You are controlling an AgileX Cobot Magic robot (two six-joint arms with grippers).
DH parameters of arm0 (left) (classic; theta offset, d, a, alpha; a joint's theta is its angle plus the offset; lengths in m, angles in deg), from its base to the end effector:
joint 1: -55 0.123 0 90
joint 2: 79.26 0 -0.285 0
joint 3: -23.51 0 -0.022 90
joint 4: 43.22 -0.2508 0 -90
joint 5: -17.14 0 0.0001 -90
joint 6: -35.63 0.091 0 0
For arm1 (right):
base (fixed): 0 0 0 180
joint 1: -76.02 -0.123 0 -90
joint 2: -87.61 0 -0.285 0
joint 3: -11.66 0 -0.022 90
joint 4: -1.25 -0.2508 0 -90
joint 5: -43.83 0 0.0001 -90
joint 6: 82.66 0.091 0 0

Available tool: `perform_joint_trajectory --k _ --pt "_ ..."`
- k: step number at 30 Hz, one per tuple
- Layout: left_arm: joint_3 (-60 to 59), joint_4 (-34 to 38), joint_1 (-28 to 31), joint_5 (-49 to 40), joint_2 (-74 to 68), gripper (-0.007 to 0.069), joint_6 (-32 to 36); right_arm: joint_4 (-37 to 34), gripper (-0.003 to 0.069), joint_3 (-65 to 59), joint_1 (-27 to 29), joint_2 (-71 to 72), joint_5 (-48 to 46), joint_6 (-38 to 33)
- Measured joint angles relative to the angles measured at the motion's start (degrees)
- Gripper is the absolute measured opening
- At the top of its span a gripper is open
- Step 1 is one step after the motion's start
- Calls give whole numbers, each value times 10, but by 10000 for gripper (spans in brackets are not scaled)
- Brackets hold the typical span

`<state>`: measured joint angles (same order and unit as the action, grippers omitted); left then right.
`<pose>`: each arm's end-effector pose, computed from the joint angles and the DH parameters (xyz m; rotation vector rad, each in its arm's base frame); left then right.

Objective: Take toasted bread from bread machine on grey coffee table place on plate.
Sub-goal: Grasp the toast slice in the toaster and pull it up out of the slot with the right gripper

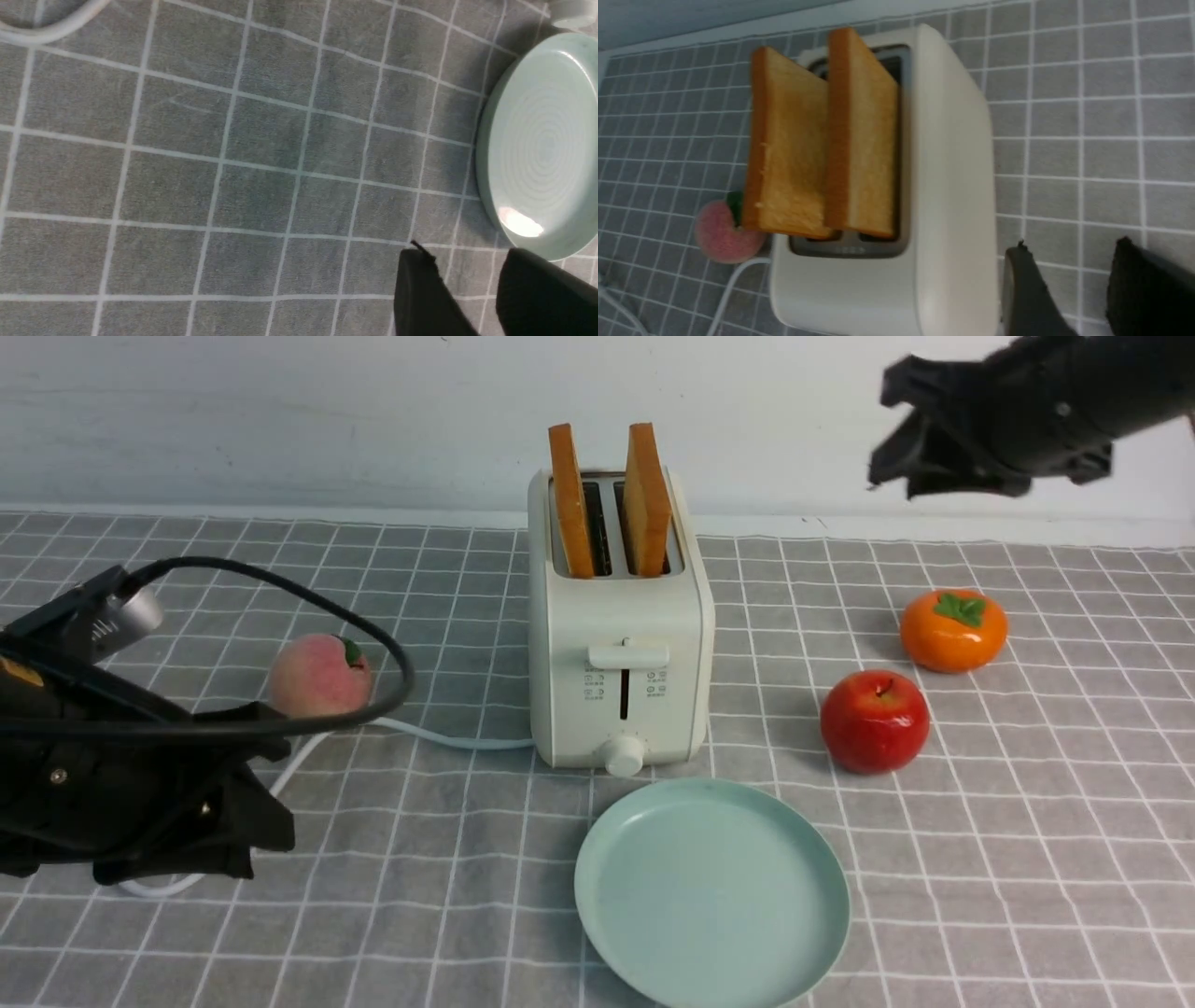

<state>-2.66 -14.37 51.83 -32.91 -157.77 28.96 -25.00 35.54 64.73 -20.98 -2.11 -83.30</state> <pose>0.2302 -0.0465 0.2861 -0.4018 2.6419 -0.6701 0.3934 0.1081 0.3855 -0.0433 2.2623 0.6395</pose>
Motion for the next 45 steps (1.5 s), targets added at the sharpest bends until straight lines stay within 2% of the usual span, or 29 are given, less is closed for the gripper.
perform_joint_trajectory --k 6,10,13,18,23,25,30,34,40,44,45 --pt "0 14 0 0 0 238 2 -20 320 69 -63 -66 28 -40" --pt "0 28 0 5 0 238 2 -23 381 86 -109 -115 69 -70" --pt "0 36 0 5 0 238 2 -25 404 86 -123 -138 105 -92" --pt "0 37 0 5 0 238 2 -22 402 89 -125 -163 162 -103" --pt "0 39 0 5 0 238 2 -19 359 89 -122 -176 176 -104" --pt "0 39 0 5 0 238 2 -20 321 89 -122 -177 176 -104" --pt "0 40 0 2 0 237 2 -20 167 90 -122 -169 171 -104" --pt "0 40 0 -1 0 237 2 -16 90 89 -116 -139 163 -104" --pt "0 40 0 -9 0 237 2 -12 73 89 -92 -55 151 -104" --pt "0 44 0 -13 0 237 2 -3 73 90 -52 29 42 -104" --pt "0 45 0 -13 0 237 2 -3 73 90 -52 32 42 -104"
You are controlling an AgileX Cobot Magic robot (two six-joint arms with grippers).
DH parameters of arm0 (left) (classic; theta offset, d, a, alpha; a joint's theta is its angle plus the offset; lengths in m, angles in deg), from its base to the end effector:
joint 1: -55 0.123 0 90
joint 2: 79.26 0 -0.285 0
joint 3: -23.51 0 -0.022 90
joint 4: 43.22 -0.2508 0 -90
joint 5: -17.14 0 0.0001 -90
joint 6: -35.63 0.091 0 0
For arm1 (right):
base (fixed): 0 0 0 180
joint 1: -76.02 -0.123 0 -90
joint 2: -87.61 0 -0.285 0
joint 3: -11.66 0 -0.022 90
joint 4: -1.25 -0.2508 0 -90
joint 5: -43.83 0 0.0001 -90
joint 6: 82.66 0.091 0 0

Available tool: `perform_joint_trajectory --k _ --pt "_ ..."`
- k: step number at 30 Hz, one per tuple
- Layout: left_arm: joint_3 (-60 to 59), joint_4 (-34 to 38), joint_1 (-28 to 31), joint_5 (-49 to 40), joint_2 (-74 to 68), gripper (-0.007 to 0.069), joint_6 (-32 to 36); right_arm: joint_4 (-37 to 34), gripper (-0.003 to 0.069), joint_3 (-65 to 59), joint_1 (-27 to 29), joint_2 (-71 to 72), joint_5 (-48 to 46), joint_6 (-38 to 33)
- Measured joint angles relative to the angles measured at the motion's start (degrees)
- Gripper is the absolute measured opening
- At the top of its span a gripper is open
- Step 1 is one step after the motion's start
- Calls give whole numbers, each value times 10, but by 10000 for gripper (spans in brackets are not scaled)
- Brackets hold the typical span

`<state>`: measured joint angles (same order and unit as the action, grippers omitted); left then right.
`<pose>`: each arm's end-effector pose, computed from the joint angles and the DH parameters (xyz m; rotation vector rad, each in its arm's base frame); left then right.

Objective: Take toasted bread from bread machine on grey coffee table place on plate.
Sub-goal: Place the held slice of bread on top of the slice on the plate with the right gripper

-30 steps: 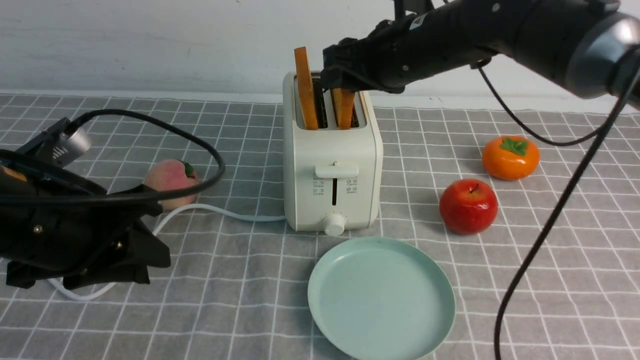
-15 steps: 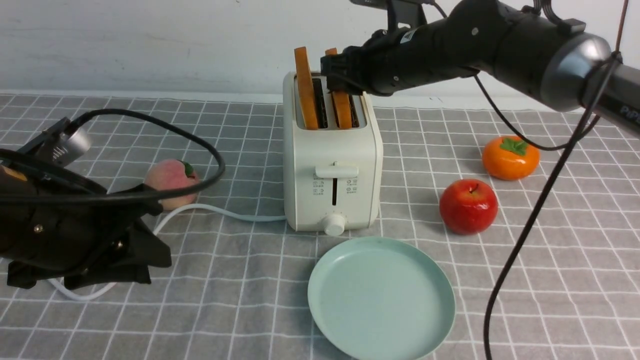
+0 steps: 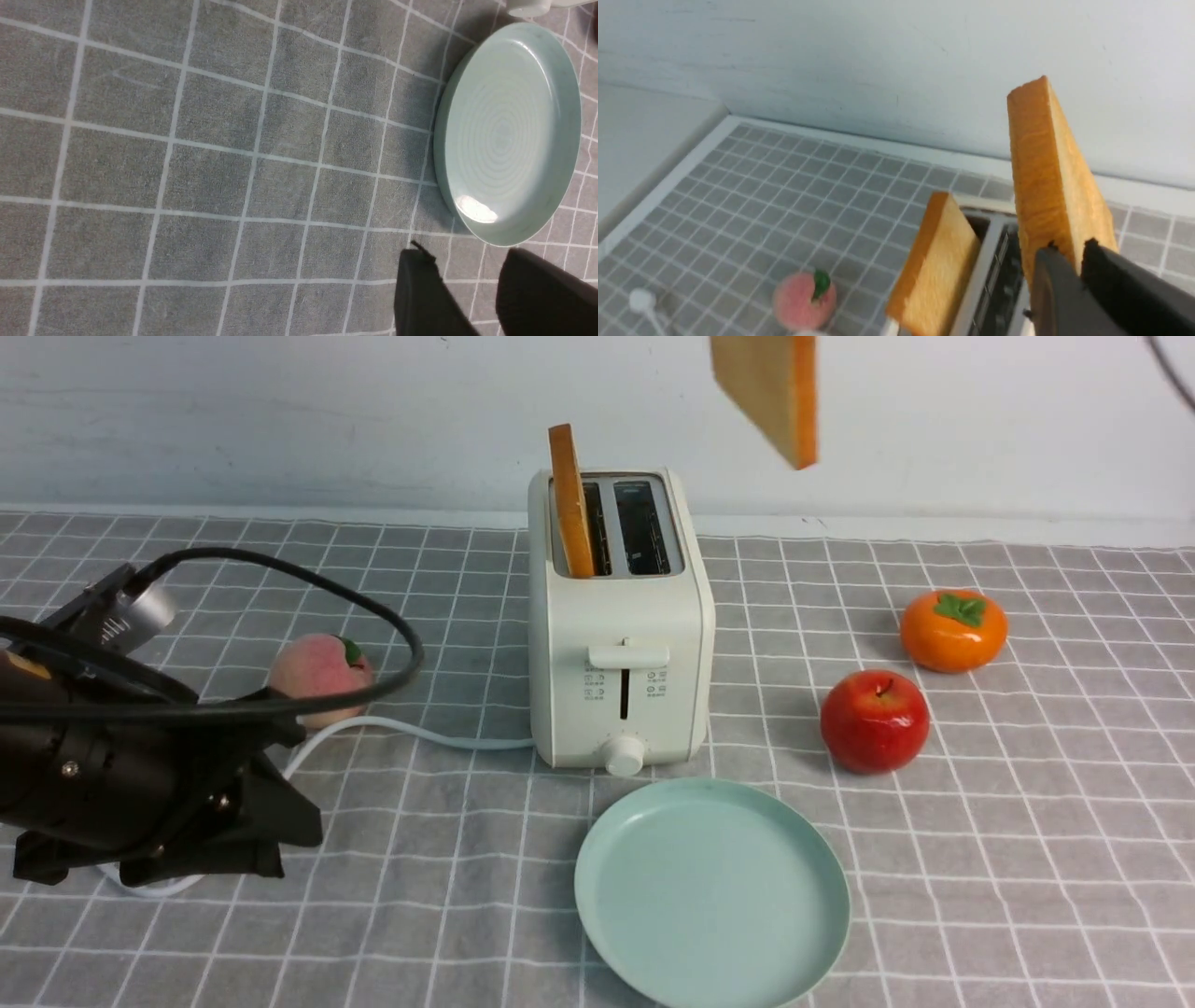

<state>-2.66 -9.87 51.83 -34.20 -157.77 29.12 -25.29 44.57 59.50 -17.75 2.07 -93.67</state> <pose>0.2288 -0.0518 0.2882 -0.4418 2.6410 -0.7708 0.3652 0.1366 0.4631 -0.3251 1.9400 0.5917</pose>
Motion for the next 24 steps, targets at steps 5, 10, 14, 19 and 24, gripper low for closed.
perform_joint_trajectory --k 5,10,14,19,24 --pt "0 24 0 -2 0 237 0 1 75 -27 16 29 -216 17" --pt "1 39 0 -2 0 237 0 -72 81 -205 -12 13 -228 26" --pt "1 40 0 -8 0 237 0 -183 88 -308 -40 -5 -127 -38" --pt "2 40 0 -14 0 237 0 -225 97 -319 -41 -7 -95 -102" --pt "2 41 0 -14 0 237 0 -224 109 -285 -31 25 -96 -138"
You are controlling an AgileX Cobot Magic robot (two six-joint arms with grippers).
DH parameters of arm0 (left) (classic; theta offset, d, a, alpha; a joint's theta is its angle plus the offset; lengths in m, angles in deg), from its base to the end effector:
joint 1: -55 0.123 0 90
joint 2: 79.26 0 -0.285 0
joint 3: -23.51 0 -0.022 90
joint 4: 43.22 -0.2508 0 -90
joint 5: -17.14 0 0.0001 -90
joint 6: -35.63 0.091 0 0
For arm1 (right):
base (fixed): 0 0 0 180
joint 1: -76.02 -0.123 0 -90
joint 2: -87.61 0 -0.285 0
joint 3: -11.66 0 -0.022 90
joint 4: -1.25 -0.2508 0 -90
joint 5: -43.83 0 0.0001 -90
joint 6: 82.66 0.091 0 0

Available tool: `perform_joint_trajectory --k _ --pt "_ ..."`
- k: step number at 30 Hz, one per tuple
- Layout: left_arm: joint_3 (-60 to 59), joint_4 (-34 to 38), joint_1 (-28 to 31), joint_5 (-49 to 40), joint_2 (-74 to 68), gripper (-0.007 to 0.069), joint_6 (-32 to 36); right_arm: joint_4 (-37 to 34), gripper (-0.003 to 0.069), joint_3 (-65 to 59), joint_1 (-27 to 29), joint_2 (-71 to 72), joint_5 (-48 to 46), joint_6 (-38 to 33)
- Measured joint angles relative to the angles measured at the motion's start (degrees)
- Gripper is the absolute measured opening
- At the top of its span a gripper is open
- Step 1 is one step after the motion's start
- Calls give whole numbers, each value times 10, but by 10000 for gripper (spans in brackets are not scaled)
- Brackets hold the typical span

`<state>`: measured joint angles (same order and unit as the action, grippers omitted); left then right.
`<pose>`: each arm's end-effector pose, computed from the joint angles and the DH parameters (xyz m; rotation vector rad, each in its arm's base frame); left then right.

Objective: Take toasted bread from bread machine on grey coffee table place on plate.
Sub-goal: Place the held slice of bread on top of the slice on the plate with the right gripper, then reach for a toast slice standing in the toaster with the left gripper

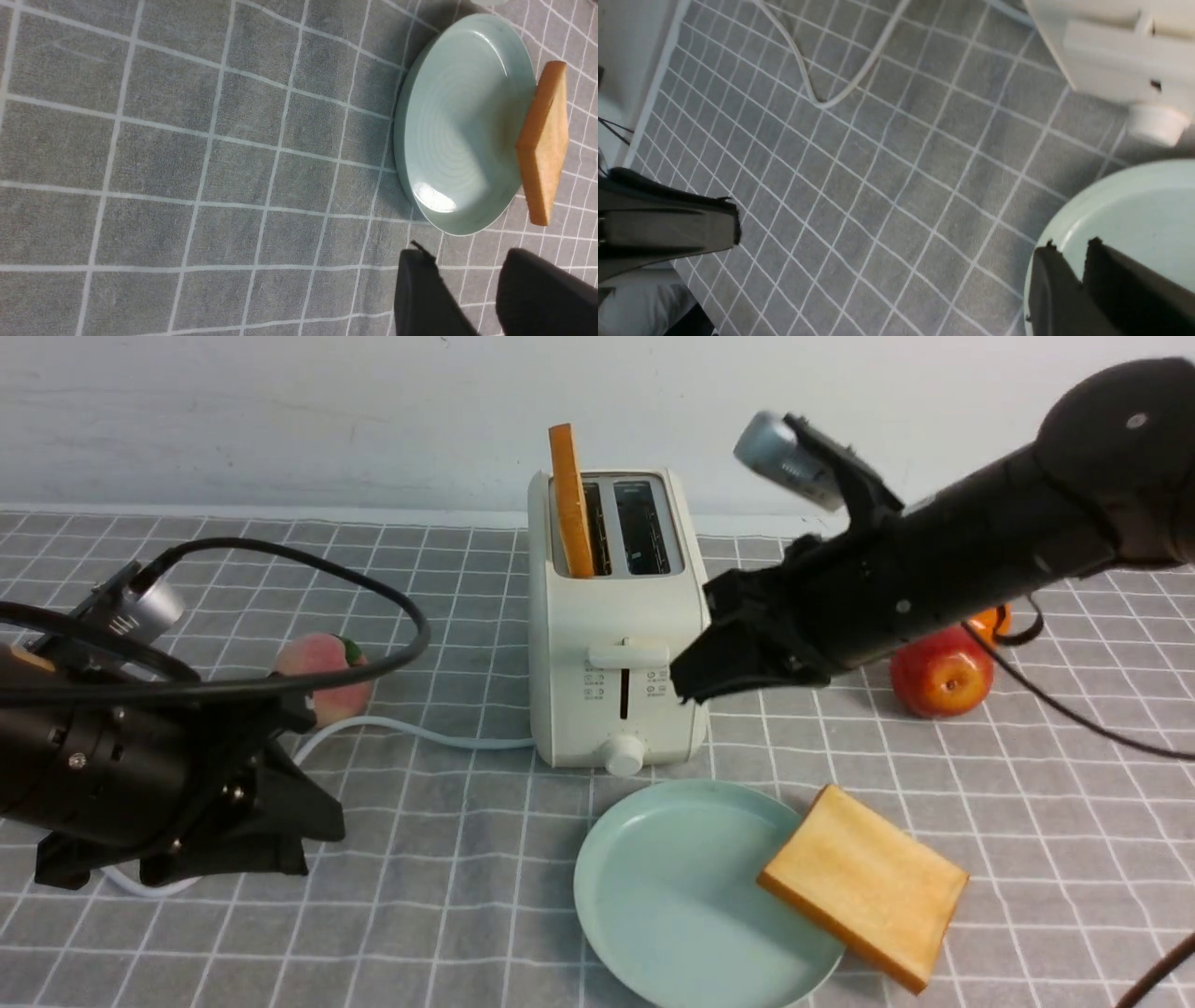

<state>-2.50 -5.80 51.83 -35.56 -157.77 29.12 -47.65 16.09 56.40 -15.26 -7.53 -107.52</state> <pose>0.2276 -0.0567 0.2912 -0.4771 2.6370 -0.8655 0.3249 0.1727 0.3312 -0.4880 2.3801 1.0004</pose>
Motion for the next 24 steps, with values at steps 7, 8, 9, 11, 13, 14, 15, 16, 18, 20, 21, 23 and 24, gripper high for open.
perform_joint_trajectory --k 7,8,9,11,13,14,15,16,18,20,21,23,24 --pt "0 16 0 2 0 238 0 27 122 21 26 58 -6 -3" --pt "2 19 0 2 0 238 0 32 125 21 32 71 -8 -3" --pt "5 23 0 2 0 238 0 34 126 21 35 79 -9 -1" --pt "10 28 0 7 0 238 0 38 127 21 38 88 -11 3" --pt "51 41 0 38 -1 241 0 41 134 13 39 122 -19 5" --pt "71 42 0 46 -3 246 0 42 135 8 39 131 -22 5" --pt "93 42 0 52 -6 253 0 42 137 2 39 144 -26 5" --pt "100 42 0 53 -7 256 0 42 137 0 39 144 -27 5" --pt "178 42 0 55 -26 294 0 50 146 -20 39 171 -34 5" --pt "250 40 -4 45 -53 326 0 66 156 -38 39 196 -35 5" --pt "291 32 -11 39 -72 347 -1 77 165 -49 39 210 -35 9" --pt "380 -1 -39 24 -126 393 -13 102 187 -75 39 244 -35 18" --pt "419 -20 -53 18 -147 407 -22 110 195 -83 39 255 -35 20"
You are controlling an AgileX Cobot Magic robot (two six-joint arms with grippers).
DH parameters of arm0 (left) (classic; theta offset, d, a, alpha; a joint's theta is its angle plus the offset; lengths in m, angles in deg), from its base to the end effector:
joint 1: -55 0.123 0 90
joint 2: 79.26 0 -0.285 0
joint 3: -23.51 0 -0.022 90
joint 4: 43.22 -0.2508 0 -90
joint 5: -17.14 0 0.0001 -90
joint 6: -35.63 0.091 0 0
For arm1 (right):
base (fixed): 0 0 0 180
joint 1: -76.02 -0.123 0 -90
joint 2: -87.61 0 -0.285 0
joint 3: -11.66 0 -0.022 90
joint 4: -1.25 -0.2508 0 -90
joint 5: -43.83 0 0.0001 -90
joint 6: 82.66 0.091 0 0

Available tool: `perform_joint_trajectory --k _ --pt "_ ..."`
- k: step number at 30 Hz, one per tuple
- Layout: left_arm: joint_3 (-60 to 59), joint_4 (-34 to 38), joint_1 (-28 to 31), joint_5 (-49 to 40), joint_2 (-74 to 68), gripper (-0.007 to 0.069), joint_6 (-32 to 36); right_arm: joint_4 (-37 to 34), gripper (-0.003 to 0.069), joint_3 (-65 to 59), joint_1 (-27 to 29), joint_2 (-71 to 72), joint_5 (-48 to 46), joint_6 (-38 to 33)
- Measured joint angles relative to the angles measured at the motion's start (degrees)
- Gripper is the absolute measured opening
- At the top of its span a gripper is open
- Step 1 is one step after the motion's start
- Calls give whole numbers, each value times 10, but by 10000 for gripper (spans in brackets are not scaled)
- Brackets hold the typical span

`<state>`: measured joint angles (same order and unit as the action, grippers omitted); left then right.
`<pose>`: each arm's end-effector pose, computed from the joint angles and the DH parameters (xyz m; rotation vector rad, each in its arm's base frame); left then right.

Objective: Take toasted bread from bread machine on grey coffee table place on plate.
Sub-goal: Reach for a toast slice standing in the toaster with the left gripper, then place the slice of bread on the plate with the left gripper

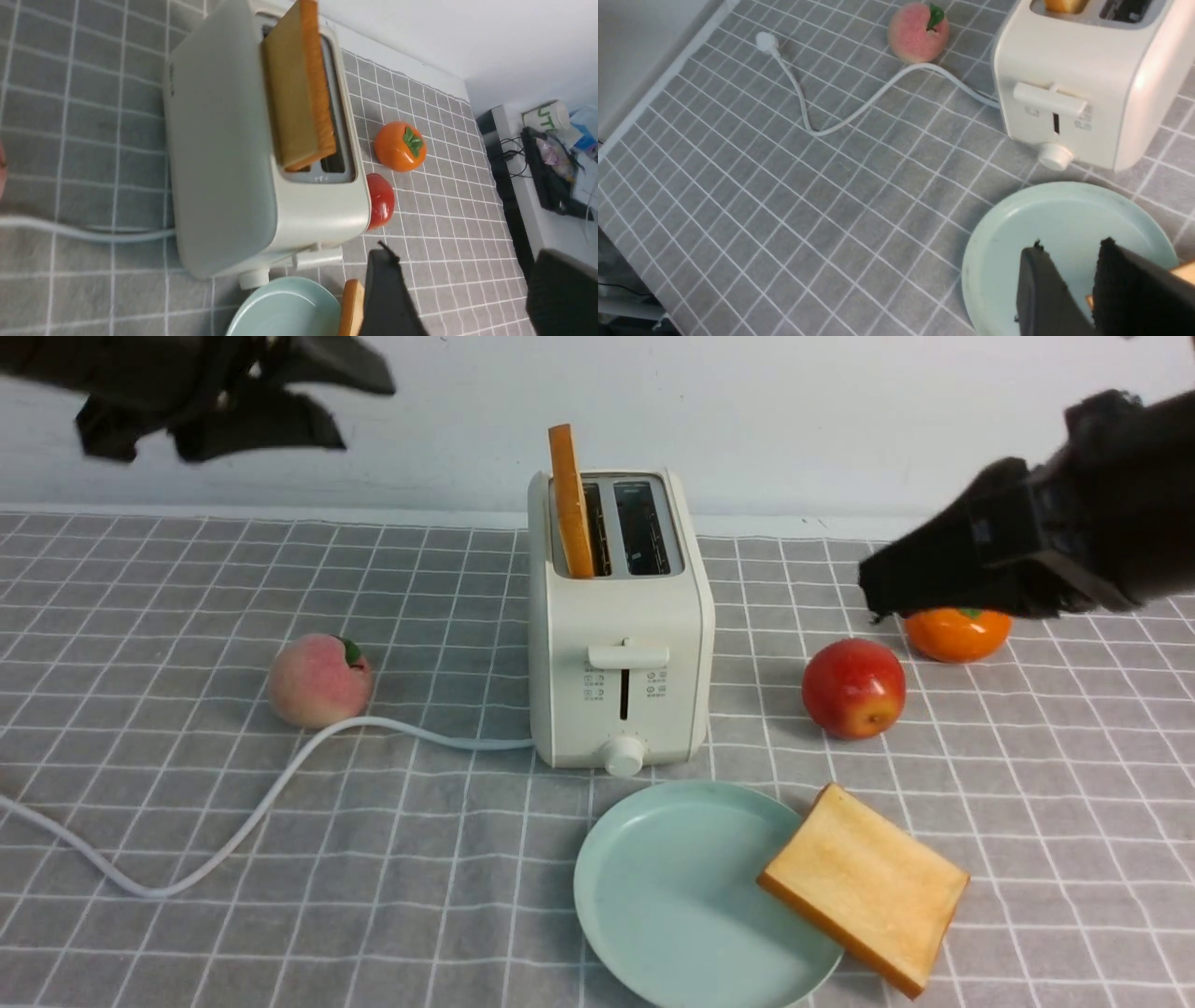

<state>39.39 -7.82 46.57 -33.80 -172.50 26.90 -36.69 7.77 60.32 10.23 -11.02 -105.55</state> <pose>0.3150 -0.0881 0.4402 -0.1843 2.2027 -0.9114 0.2215 0.1098 0.4108 -0.5631 2.1846 0.7526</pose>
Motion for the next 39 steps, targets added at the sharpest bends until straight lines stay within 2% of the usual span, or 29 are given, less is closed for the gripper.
perform_joint_trajectory --k 1,3,4,7,12,21,25,29,30,35,39 --pt "46 -40 -27 -9 -33 425 -23 12 211 -12 0 16 0 3" --pt "89 -83 -47 -15 -68 437 -44 20 223 -24 0 32 0 8" --pt "145 -137 -76 -20 -116 447 -86 27 237 -36 0 50 -2 13" --pt "227 -241 -117 -32 -195 451 -158 38 253 -57 0 86 -5 28" --pt "324 -337 -152 -37 -316 451 -209 59 257 -77 0 131 -27 43" --pt "360 -373 -159 -4 -414 418 -213 84 257 -78 0 174 -54 45" --pt "360 -380 -158 -11 -407 279 -215 94 257 -78 0 175 -55 45" --pt "360 -381 -160 -23 -364 89 -214 113 257 -78 0 175 -46 45" --pt "360 -382 -160 -26 -349 69 -212 118 257 -78 0 175 -42 45" --pt "360 -395 -160 -56 -237 61 -195 135 257 -78 0 175 -19 45" --pt "366 -395 -160 -138 -149 61 -164 147 257 -78 0 175 -7 45"
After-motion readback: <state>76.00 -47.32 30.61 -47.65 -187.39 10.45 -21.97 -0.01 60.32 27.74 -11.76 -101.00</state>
